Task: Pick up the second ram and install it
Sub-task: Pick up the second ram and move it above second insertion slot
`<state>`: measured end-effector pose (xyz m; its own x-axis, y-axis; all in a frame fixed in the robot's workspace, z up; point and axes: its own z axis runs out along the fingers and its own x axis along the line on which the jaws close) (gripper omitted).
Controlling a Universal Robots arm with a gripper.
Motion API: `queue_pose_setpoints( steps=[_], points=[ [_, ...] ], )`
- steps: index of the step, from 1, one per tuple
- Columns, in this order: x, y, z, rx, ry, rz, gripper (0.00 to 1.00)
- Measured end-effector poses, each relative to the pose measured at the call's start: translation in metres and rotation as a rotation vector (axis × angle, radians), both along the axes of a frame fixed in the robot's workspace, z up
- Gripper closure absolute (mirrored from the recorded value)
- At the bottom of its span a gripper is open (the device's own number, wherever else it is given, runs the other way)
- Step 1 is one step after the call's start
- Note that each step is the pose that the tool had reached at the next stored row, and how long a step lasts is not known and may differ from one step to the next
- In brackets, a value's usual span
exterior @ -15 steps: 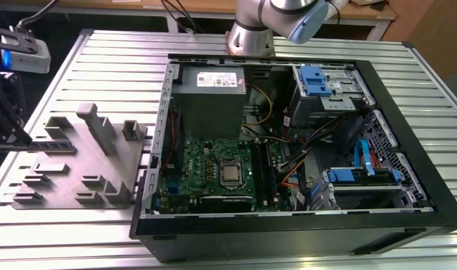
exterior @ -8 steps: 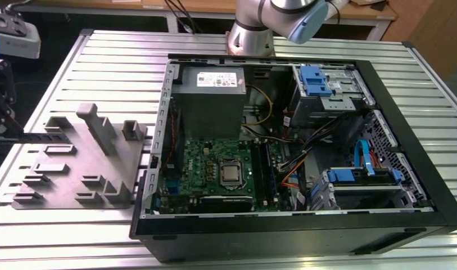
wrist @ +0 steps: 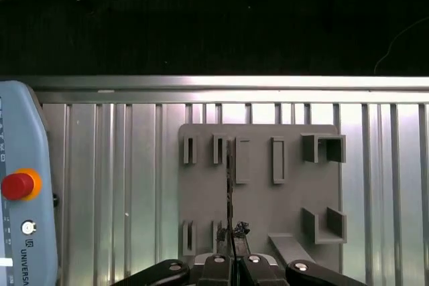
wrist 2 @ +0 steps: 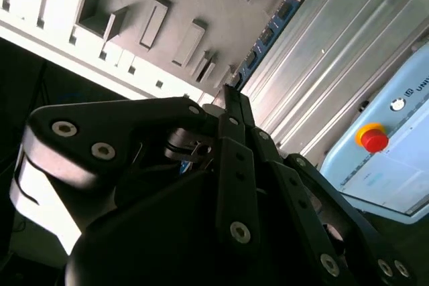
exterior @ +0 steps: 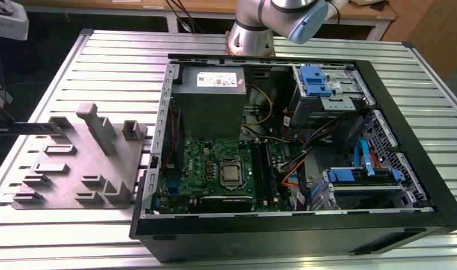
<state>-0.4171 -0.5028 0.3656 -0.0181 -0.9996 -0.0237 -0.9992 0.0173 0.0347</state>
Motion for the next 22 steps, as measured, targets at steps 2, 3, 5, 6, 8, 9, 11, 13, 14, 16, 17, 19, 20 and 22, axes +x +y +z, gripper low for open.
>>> queue_pose_setpoints(
  steps=[2,3,5,6,8,9,11,13,14,16,17,19,20,22],
  points=[
    [0.0,0.0,0.0049,0.0001,-0.0002,0.0,0.92],
    [0.0,0.0,0.0076,0.0,-0.0001,0.0,0.92],
    [0.0,0.0,0.014,0.0001,0.0,0.0,0.92],
    [0.0,0.0,0.017,0.0,0.0,0.0,0.92],
    [0.0,0.0,0.0221,0.0,0.0,0.0,0.92],
    [0.0,0.0,0.0251,0.0001,0.0,0.0,0.92],
    [0.0,0.0,0.0311,0.0001,-0.0001,0.0,0.92],
    [0.0,0.0,0.037,0.0,0.0,0.0,0.92],
    [0.0,0.0,0.0401,0.0001,-0.0001,0.0,0.92],
    [0.0,0.0,0.0461,0.0001,-0.0002,0.0,0.92],
    [0.0,0.0,0.0484,0.0,-0.0001,0.0,0.92],
    [0.0,0.0,0.0489,0.0001,-0.0003,0.0,0.92],
    [0.0,0.0,0.049,0.0002,-0.0003,0.0,0.92],
    [0.0,0.0,0.0491,0.0,-0.0001,0.0,0.92]
  ],
)
